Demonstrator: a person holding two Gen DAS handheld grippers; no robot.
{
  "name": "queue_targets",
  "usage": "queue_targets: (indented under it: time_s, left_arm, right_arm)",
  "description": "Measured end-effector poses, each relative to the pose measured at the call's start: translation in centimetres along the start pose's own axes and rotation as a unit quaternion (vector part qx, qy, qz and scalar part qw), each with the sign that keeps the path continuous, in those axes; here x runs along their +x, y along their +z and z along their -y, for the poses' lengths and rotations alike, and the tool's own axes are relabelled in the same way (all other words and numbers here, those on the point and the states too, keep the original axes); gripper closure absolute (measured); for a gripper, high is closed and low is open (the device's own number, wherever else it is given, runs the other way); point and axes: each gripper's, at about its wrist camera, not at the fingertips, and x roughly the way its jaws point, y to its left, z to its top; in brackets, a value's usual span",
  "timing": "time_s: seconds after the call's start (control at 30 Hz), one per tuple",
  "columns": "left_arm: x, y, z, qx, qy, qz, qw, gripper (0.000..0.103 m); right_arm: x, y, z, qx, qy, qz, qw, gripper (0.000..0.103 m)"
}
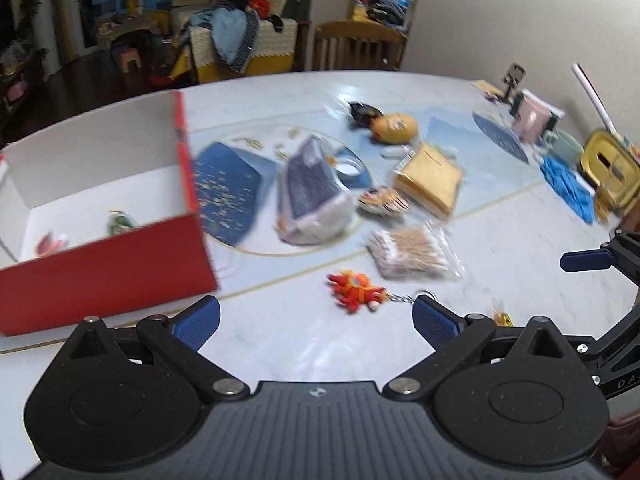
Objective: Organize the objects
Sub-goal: 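Move both tools back over the table toward the remaining items, then grasp the red dragon keychain with the left tool while the right tool grasps the yellow snack packet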
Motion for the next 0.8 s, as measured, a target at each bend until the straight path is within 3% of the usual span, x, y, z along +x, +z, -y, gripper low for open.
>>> queue_targets:
  time_s: [0.33, 0.6, 0.8]
  left_arm:
    - [6.0, -0.6, 3.3, 0.025, 0.017, -0.017, 0.9994, 0.0]
    - [10.2, -0.4, 2.9, 0.002, 0.043, -0.048, 0.998, 0.0]
    - [11.8, -0.6, 2.8, 0.023, 0.049, -0.058, 0.9969, 0.0]
  right_arm:
    - [3.2, -3.3, 2.0, 0.018, 0.006, -0.054, 0.998, 0.006]
    - [4.6, -3.5, 2.4, 0.029, 0.024, -0.071, 0.997, 0.011]
    - [5.3, -3.5, 2.6, 0.029, 0.028, -0.083, 0.996, 0.019]
